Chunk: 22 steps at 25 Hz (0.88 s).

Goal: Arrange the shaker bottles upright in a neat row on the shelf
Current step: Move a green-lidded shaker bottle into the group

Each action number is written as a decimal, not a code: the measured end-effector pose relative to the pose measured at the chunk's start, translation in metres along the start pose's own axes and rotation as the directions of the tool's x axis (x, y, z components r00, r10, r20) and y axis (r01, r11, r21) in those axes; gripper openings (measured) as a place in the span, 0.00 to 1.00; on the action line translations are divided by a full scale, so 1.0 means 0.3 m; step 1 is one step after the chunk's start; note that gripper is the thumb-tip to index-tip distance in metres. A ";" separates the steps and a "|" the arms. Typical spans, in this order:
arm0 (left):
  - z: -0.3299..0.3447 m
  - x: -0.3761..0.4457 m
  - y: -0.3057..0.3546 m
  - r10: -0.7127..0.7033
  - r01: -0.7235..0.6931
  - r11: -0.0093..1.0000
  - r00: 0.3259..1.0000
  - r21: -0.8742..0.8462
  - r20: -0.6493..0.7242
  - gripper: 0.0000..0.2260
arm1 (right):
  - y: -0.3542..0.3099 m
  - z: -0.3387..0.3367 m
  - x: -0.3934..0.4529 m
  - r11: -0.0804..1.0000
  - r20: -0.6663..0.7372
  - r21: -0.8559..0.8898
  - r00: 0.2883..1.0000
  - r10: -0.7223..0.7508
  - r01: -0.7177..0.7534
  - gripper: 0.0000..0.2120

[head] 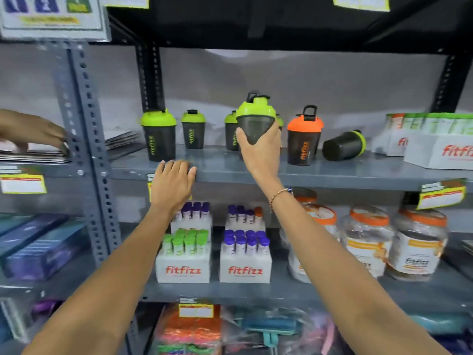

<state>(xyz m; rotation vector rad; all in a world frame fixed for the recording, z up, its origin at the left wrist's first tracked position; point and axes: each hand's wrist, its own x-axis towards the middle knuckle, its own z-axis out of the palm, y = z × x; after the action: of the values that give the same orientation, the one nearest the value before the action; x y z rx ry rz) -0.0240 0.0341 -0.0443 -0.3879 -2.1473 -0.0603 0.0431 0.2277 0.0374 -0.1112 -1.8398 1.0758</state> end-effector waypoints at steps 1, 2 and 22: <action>0.000 0.001 -0.036 0.021 -0.021 1.000 1.000 -0.013 0.004 0.19 | -0.003 0.049 -0.003 0.999 0.017 -0.025 0.999 0.031 -0.030 0.44; 0.001 0.004 -0.069 0.041 -0.041 0.999 0.999 -0.024 0.001 0.20 | -0.011 0.097 -0.002 0.997 0.044 -0.048 0.997 0.059 -0.057 0.45; 0.115 -0.034 -0.259 0.024 -0.071 0.973 0.977 -0.221 -0.211 0.19 | 0.004 0.338 0.072 0.894 0.488 0.079 0.799 0.351 -0.440 0.55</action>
<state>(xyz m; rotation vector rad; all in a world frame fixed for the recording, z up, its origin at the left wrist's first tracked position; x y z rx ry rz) -0.0693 -0.0358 -0.0644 -0.5422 -1.9288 -0.3093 -0.0467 0.1759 0.0368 -0.1433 -2.1828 1.6878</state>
